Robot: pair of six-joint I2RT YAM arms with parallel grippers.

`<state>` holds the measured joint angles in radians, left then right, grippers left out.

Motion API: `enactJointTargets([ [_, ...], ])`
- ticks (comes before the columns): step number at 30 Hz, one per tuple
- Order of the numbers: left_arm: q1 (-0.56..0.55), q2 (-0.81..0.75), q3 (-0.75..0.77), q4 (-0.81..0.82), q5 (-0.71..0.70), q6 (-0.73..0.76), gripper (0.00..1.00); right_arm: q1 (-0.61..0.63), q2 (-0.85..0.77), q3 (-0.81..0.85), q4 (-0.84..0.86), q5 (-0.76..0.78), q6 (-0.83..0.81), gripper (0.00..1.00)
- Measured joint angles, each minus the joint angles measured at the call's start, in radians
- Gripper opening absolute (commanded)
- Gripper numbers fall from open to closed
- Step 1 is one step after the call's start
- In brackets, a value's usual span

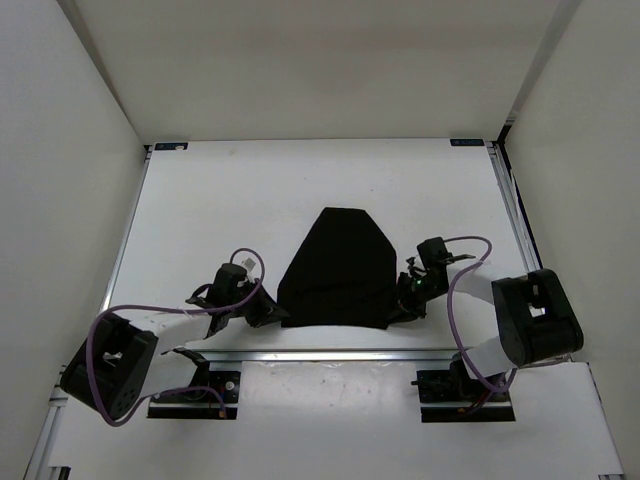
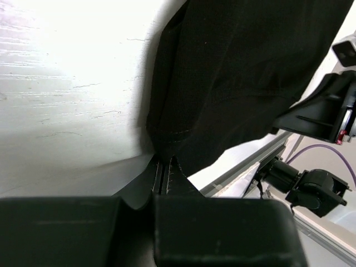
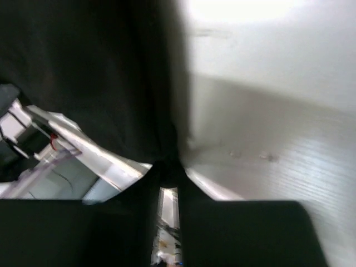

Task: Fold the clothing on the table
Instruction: Flatten the skirt out

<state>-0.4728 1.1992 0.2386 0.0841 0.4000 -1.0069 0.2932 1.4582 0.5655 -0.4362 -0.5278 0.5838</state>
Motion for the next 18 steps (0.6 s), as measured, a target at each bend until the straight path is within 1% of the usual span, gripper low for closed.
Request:
enactJointTargets([
  [2, 0.009, 0.007, 0.002, 0.003, 0.006, 0.004, 0.00, 0.002, 0.030, 0.003, 0.014, -0.014, 0.007, 0.00],
  [4, 0.021, 0.022, 0.031, -0.028, 0.006, 0.031, 0.00, 0.006, 0.039, 0.030, -0.009, 0.003, 0.007, 0.00],
  [6, 0.035, 0.058, 0.105, -0.091, -0.004, 0.076, 0.00, 0.010, 0.039, 0.106, -0.051, 0.060, -0.012, 0.00],
  [8, 0.058, 0.119, 0.223, -0.149, -0.003, 0.132, 0.00, 0.003, 0.039, 0.242, -0.101, 0.119, -0.040, 0.00],
  [11, 0.111, 0.234, 0.459, -0.198, 0.014, 0.208, 0.00, -0.027, 0.052, 0.510, -0.138, 0.195, -0.092, 0.00],
  [14, 0.169, 0.311, 0.672, -0.174, 0.060, 0.244, 0.00, -0.072, 0.076, 0.748, -0.142, 0.252, -0.141, 0.01],
  [18, 0.238, 0.370, 0.911, -0.095, 0.166, 0.222, 0.00, -0.120, 0.077, 0.927, -0.146, 0.290, -0.181, 0.00],
])
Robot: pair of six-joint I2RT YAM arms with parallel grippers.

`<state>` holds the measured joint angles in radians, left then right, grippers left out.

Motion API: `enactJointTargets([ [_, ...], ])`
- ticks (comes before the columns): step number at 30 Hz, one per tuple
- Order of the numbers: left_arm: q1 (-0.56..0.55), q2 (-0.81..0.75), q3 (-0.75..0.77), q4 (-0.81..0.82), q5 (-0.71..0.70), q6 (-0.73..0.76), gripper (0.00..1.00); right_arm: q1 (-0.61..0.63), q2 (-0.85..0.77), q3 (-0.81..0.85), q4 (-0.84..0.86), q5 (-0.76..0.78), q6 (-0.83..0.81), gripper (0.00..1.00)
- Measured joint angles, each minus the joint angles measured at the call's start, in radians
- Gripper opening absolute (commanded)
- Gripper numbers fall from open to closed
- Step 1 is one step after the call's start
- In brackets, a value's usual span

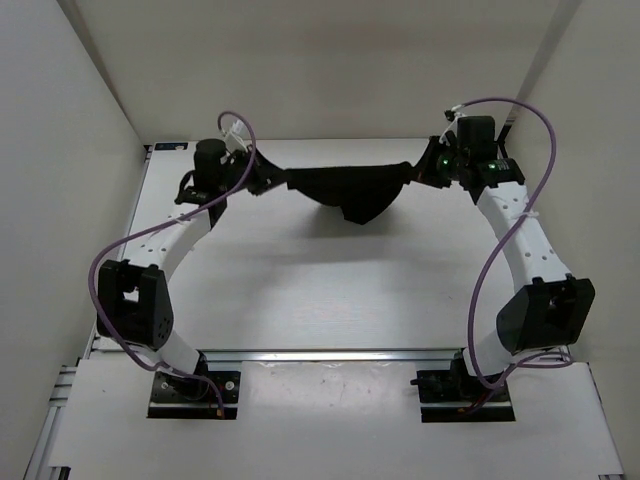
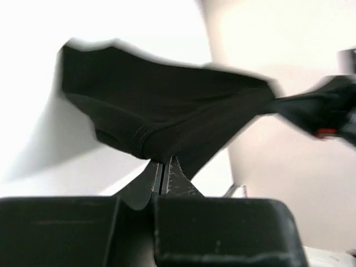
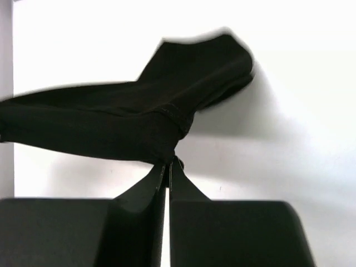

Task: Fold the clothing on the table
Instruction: Flatten the skirt out

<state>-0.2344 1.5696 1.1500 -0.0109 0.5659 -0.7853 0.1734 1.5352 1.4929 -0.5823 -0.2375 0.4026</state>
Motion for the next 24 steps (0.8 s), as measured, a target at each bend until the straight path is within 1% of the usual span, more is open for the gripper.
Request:
enactJointTargets([
  [2, 0.023, 0.001, 0.065, 0.064, 0.058, -0.031, 0.00, -0.007, -0.019, 0.031, 0.002, 0.009, -0.016, 0.00],
  [5, 0.035, -0.031, 0.063, 0.157, 0.129, -0.084, 0.00, 0.006, -0.073, 0.023, -0.004, 0.027, -0.043, 0.00],
  [7, 0.037, -0.066, 0.009, 0.242, 0.172, -0.140, 0.00, 0.027, -0.139, -0.023, 0.007, 0.043, -0.063, 0.00],
  [10, 0.042, -0.149, -0.140, 0.397, 0.230, -0.257, 0.00, 0.061, -0.278, -0.137, 0.008, 0.066, -0.084, 0.00],
  [12, 0.043, -0.216, -0.220, 0.451, 0.257, -0.316, 0.00, 0.087, -0.380, -0.204, 0.002, 0.086, -0.095, 0.00],
  [15, 0.036, -0.344, -0.280, 0.515, 0.293, -0.374, 0.00, 0.130, -0.534, -0.256, -0.010, 0.111, -0.113, 0.00],
  [18, 0.038, -0.499, -0.325, 0.619, 0.313, -0.433, 0.00, 0.183, -0.685, -0.299, 0.010, 0.139, -0.123, 0.00],
  [19, 0.042, -0.555, -0.329, 0.631, 0.315, -0.431, 0.00, 0.200, -0.732, -0.317, 0.020, 0.152, -0.122, 0.00],
  [21, 0.044, -0.611, -0.310, 0.558, 0.307, -0.382, 0.00, 0.200, -0.773, -0.321, 0.022, 0.164, -0.122, 0.01],
  [23, 0.035, -0.604, -0.257, 0.431, 0.277, -0.299, 0.00, 0.148, -0.731, -0.279, 0.013, 0.139, -0.124, 0.00],
  [24, 0.030, -0.571, -0.232, 0.383, 0.260, -0.264, 0.00, 0.092, -0.679, -0.249, 0.014, 0.106, -0.123, 0.00],
])
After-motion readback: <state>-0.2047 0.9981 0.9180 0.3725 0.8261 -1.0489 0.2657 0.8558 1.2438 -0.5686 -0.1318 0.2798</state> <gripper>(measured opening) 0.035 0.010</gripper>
